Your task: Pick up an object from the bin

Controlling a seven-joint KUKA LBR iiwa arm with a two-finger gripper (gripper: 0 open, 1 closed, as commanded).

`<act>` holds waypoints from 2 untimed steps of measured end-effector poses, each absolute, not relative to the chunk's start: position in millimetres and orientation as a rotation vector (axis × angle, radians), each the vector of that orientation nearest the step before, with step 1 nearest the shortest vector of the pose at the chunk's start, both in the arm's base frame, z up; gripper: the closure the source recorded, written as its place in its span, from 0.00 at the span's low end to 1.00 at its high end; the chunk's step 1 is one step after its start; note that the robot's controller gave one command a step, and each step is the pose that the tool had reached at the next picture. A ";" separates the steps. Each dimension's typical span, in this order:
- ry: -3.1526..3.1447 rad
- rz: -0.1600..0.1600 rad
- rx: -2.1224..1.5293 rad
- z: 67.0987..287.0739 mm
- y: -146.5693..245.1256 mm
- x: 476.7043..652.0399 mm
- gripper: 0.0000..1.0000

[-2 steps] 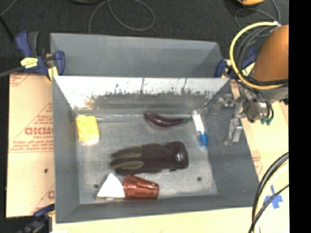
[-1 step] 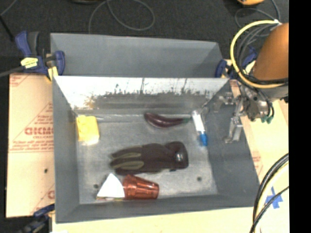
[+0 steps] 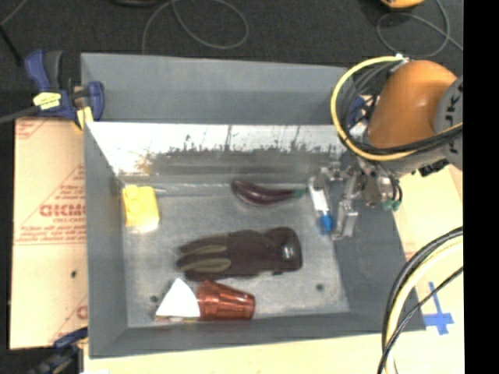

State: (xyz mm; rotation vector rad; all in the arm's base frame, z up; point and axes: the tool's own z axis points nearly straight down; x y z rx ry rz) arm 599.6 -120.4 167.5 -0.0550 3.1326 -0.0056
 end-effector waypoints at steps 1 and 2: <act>3.138 -0.001 0.132 148.0 -89.7 603.3 0.00; 3.126 -0.006 0.095 121.4 -41.9 580.2 0.00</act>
Offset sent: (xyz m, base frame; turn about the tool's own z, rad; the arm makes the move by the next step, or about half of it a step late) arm -0.0257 0.0863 -0.0534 0.0904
